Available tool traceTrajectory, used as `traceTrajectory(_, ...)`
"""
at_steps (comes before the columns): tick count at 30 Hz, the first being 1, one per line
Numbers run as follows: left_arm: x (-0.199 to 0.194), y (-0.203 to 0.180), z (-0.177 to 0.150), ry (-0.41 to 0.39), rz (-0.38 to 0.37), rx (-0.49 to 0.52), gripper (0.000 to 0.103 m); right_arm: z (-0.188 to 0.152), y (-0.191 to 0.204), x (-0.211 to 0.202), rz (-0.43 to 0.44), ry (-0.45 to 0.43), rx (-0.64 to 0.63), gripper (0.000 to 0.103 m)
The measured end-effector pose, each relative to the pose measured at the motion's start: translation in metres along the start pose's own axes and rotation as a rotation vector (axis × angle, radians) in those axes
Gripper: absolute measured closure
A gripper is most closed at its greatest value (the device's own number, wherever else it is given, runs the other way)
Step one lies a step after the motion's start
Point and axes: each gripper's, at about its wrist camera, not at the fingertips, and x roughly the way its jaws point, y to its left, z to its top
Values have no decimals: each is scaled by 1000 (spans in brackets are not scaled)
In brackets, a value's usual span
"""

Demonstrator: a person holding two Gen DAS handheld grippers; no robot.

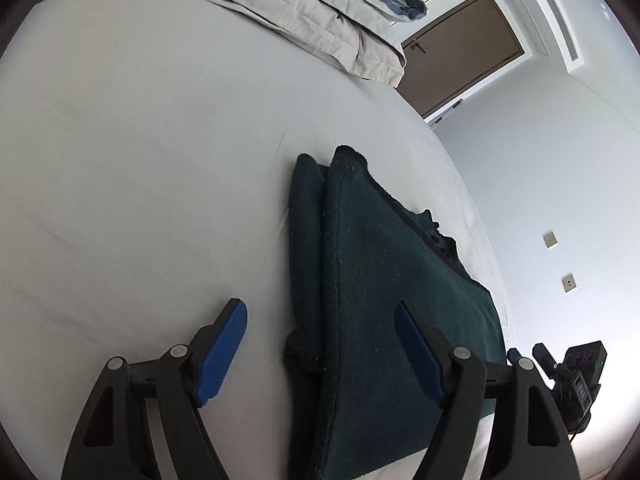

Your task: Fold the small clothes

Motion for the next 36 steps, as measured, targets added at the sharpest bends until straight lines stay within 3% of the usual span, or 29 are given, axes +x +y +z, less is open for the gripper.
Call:
traceTrajectory(3,12,0,6,60,-45,-11,25,-14,6,2,36,44,0,47)
traceTrajectory(10,25,14,28,131,-172,-144,28,-30,14,10,100,82,16,47)
traceTrajectory(14,30,21,31,158,-179,-158,42,-33,20,15,112,104,8,47)
traceTrajectory(19,36,10,23,256,-220,-154,42,-35,28,24,134,130,8,47)
traceTrajectory(22,37,6,21,267,-227,-156,44,-34,34,32,148,143,14,47)
traceTrajectory(25,36,14,20,262,-226,-189,59,-34,44,38,154,158,0,47)
traceTrajectory(27,35,18,17,261,-212,-187,74,-32,49,44,154,169,-4,47)
traceTrajectory(29,33,18,14,259,-208,-172,81,-29,52,52,159,180,1,47)
traceTrajectory(33,30,16,14,235,-202,-158,87,-23,54,78,157,219,18,47)
traceTrajectory(36,26,6,16,215,-192,-124,88,-23,45,107,108,273,41,47)
